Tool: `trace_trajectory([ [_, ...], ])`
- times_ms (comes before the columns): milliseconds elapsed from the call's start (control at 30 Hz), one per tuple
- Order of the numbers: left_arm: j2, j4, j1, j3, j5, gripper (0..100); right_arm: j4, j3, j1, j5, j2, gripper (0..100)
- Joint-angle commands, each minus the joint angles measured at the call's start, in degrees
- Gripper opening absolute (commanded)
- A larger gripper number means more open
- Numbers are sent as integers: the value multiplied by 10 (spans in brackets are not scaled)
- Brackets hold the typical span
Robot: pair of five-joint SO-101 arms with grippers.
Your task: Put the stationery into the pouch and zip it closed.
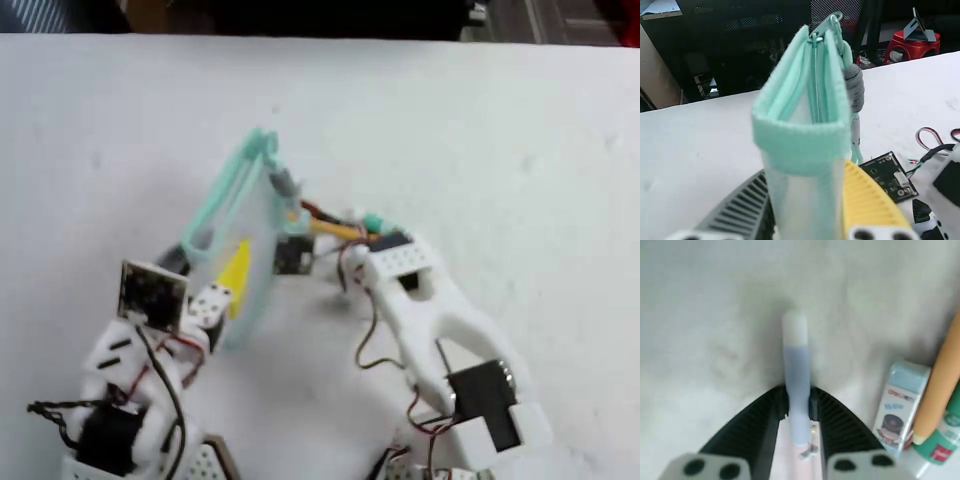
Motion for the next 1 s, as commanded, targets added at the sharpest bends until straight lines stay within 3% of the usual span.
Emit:
trace_trajectory([
  [0, 1, -16, 0, -15, 4, 177, -9, 2, 5, -41, -1, 17],
  [267, 1, -18, 0, -4, 4, 177, -8, 3, 6, -98, -3, 17],
  [833, 1, -18, 0, -4, 5, 177, -8, 5, 15, -109, -3, 17],
  [967, 1, -15, -1, -5, 57, 203, -8, 5, 15, -109, -3, 17],
])
